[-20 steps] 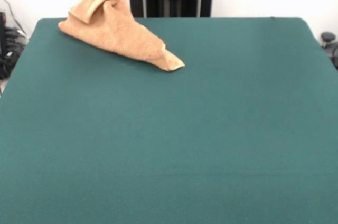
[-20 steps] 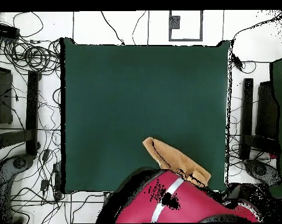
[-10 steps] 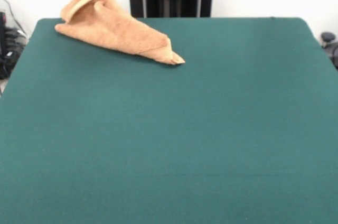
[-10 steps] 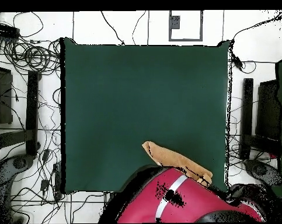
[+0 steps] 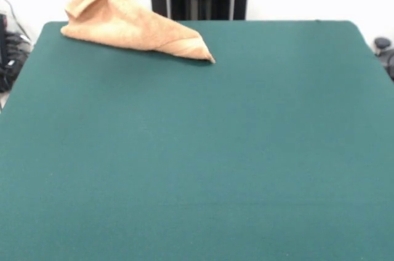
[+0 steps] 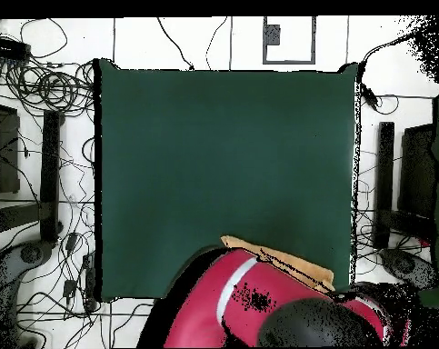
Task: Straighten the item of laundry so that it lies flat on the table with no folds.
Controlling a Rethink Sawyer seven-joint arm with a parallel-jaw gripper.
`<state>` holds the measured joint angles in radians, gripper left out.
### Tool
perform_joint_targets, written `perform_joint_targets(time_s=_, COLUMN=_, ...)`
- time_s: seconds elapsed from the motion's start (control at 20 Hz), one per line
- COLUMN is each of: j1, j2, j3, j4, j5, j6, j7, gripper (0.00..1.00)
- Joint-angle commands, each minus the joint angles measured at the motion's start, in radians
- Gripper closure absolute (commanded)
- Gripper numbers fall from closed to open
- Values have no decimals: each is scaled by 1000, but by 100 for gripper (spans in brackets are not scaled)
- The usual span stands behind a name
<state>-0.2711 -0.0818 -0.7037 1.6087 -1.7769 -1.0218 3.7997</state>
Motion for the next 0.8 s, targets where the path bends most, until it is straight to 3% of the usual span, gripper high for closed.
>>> perform_joint_targets(time_s=0.05, j1=68, j2=101, j3=-14, j4=-122, j5=-37, j6=-13, j7=515, gripper=100)
perform_joint_targets(time_s=0.3, j1=90, j2=143, j3=-57, j4=-169, j5=-89, j6=-63, j7=555, gripper=100)
perform_joint_targets(time_s=0.35, j1=95, j2=146, j3=-64, j4=-175, j5=-100, j6=-68, j7=539, gripper=100)
perform_joint_targets(time_s=0.4, j1=94, j2=137, j3=-61, j4=-191, j5=-119, j6=-55, j7=446, gripper=100)
perform_joint_targets(time_s=0.55, j1=95, j2=132, j3=-60, j4=-220, j5=-147, j6=-65, j7=405, gripper=100)
perform_joint_targets(time_s=0.8, j1=90, j2=77, j3=-48, j4=-236, j5=-104, j6=-12, j7=319, gripper=100)
